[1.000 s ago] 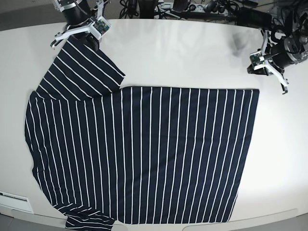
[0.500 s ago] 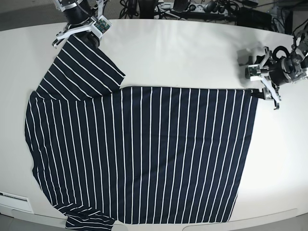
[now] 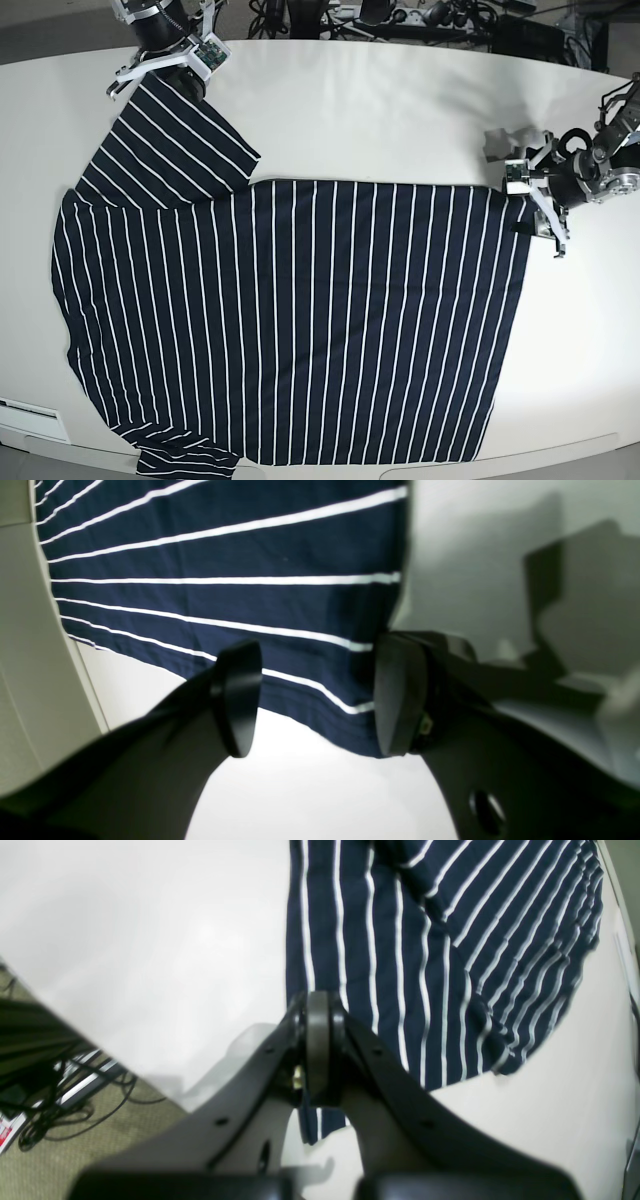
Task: Fold the T-shirt properly
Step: 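Grasp the sleeve with the right gripper and the hem corner with the left, then lift and drag the shirt with both grippers to reposition it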
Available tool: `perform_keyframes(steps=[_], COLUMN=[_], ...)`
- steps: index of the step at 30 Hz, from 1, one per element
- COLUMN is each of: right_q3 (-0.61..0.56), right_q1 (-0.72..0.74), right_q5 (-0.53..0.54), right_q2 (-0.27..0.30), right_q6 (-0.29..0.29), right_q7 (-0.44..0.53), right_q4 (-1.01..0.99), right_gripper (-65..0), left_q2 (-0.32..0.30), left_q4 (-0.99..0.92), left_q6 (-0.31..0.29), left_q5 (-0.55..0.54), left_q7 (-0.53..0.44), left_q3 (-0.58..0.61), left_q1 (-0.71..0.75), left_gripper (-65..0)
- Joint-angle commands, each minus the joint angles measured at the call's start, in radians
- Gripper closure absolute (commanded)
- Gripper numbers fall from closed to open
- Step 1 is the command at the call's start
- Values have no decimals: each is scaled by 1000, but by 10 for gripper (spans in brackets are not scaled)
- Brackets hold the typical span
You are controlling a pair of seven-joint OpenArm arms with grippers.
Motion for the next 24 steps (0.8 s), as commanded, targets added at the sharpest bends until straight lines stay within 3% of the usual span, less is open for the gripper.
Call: perform_keyframes(steps=[1,7,9,12,13,15,24], right_q3=[2,7,19,50,63,86,100], right_q1=[-8,-8,-8,-8,-8,-8,43], right_q5=[-4,-3,-3,23,57,119,168], right_q2=[6,6,6,6,6,6,6], right_q6=[-14,-13,5,32,41,74,130], right_q7=[13,13,13,13,13,14,20], right_q4=[17,17,17,10,8,-1,-194], right_gripper=[0,-27,-76,-200,-246,-301,-305], left_q2=[3,8,8,8,8,8,8], left_q4=[-27,-29,-29,-29,-29,-29,-29], left_q6=[-71,-70,-50,-1,5,5,5], left_q5=[43,43,43,42,42,42,42], left_q7=[74,74,82,114,121,127,127], left_q3=[30,30,30,30,30,30,30], left_q1=[20,19,19,19,19,19,19], left_gripper=[-382,-364,-282,-50,0,0,0])
